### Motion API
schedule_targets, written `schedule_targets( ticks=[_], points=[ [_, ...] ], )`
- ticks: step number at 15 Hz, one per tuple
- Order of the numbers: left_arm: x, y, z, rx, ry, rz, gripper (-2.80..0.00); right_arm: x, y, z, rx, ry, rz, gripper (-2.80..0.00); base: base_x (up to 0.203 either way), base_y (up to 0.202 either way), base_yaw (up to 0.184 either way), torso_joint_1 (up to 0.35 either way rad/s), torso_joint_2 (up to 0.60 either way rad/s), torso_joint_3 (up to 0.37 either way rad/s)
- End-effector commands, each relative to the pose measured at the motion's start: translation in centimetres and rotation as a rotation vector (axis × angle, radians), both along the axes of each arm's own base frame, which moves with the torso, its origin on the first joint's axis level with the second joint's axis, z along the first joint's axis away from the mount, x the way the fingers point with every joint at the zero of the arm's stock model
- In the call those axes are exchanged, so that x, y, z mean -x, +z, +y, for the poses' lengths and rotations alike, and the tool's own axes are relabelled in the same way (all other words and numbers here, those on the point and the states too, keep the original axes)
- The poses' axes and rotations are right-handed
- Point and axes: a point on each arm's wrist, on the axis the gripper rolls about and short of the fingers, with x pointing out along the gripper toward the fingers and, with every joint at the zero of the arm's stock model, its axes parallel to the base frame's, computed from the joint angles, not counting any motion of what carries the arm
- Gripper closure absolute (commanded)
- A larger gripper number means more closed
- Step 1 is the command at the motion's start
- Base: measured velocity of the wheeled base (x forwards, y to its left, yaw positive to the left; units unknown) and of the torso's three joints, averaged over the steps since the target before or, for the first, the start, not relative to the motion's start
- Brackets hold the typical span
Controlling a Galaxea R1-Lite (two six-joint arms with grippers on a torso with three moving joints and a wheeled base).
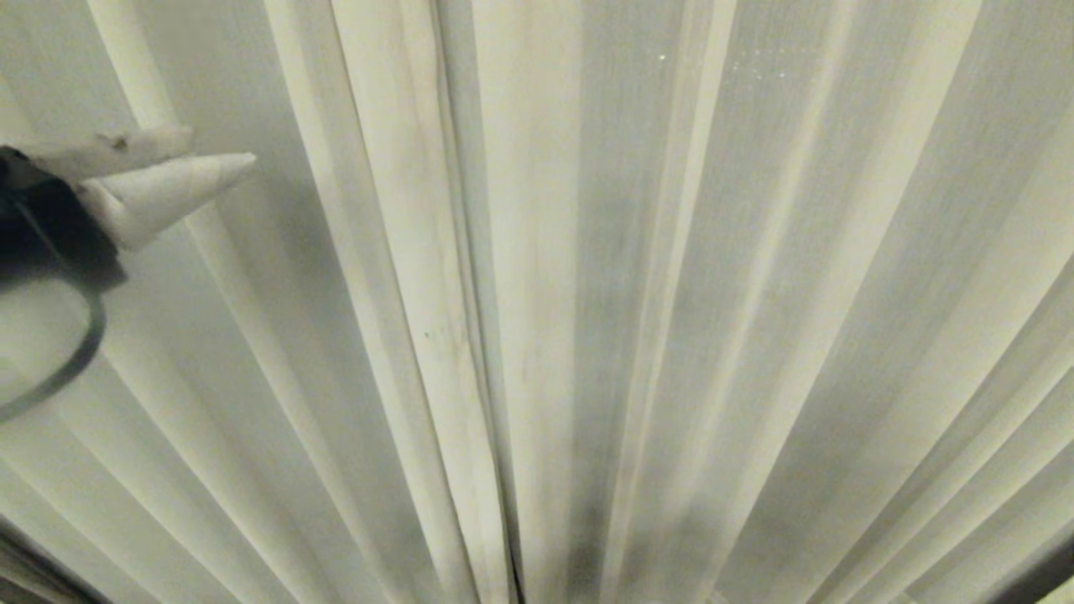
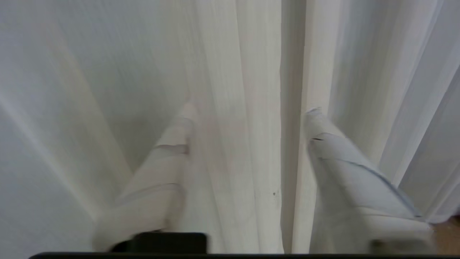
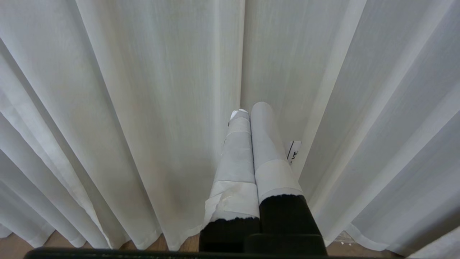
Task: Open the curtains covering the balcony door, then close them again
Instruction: Pull the inner curtains open on both sides
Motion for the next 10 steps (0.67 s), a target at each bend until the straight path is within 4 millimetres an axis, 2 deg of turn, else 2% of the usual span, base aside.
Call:
schedule_targets(
  ticks=[1,4,7,10],
  points=[
    [-1.9,-0.7,-0.4,-0.012,-0.006,0.048,-2.8,0.0,0.0,0.0,0.001,0.001,0.002,0.0,0.0,0.0,0.0,0.0,0.0,0.0],
    [-4.3,-1.2,-0.9,-0.016,-0.003,0.071,-2.8,0.0,0.0,0.0,0.001,0.001,0.002,0.0,0.0,0.0,0.0,0.0,0.0,0.0],
    [-7.6,-1.6,-1.6,-0.001,0.07,0.04,-2.8,0.0,0.0,0.0,0.001,0.001,0.002,0.0,0.0,0.0,0.0,0.0,0.0,0.0],
    [-9.7,-1.5,-2.0,0.004,0.098,0.03,-2.8,0.0,0.0,0.0,0.001,0.001,0.002,0.0,0.0,0.0,0.0,0.0,0.0,0.0]
  ],
)
